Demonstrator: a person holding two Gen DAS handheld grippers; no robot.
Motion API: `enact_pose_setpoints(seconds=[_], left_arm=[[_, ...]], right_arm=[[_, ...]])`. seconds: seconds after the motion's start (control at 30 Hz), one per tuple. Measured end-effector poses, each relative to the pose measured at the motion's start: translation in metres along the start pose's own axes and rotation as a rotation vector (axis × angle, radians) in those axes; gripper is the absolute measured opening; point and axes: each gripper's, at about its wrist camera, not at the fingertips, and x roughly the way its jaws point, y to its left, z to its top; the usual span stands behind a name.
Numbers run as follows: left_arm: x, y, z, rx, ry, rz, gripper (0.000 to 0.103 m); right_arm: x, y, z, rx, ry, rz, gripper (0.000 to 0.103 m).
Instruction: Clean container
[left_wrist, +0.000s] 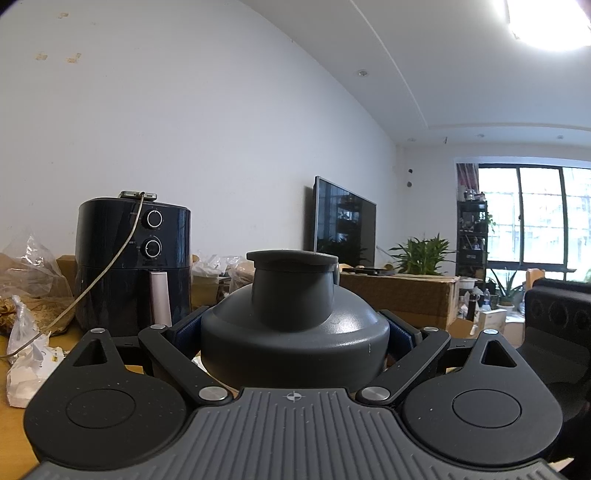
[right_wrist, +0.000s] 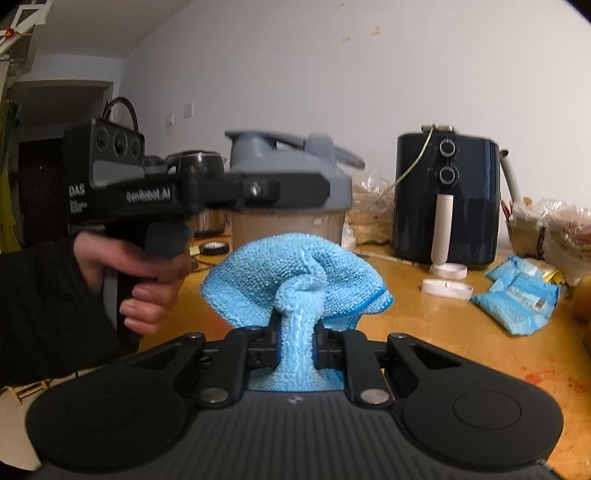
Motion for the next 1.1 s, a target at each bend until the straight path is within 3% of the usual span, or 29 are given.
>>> enact_pose_setpoints(seconds=[0.63, 1.1], left_arm=[[0.001, 0.0, 0.001, -0.001, 0.007, 0.002, 0.095], [0.002, 0.0, 0.002, -0.002, 0.01, 0.002, 0.095]], right_arm=[[0.028, -0.002, -0.029, 0.005, 0.172, 0.0, 0.006], [0.033, -0.007, -0.028, 0.026, 0.191, 0.011, 0.006]])
